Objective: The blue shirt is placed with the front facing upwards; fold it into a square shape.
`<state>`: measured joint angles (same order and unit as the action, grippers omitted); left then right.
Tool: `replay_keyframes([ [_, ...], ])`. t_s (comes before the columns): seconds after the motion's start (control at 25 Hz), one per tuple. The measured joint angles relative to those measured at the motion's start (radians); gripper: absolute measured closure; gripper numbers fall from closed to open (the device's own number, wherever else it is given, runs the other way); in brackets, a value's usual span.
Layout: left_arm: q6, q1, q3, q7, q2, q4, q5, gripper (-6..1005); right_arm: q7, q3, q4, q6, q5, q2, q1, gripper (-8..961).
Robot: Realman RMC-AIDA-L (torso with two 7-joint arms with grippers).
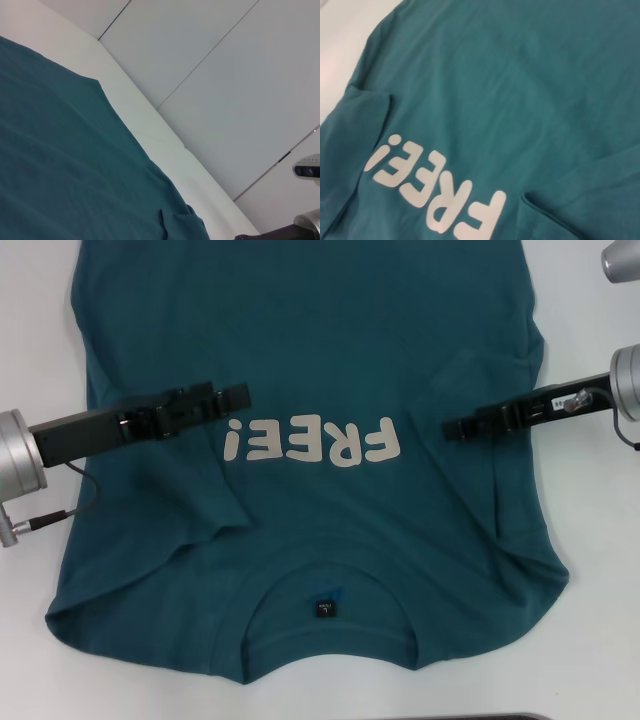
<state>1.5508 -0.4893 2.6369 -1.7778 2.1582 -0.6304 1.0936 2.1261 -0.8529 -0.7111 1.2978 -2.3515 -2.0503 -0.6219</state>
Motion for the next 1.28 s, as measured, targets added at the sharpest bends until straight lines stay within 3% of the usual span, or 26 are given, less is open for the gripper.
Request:
replay_keyframes([
  [0.76,0.000,0.000,0.000,0.001,0.000,0.000,0.000,95,0.000,-0.037,0.005,0.059,0.003,-0.033,-0.056,201],
  [1.28,0.000,0.003,0.000,0.010,0.000,0.000,0.000,96,-0.009,-0.040,0.005,0.132,0.030,-0.036,-0.075,202],
])
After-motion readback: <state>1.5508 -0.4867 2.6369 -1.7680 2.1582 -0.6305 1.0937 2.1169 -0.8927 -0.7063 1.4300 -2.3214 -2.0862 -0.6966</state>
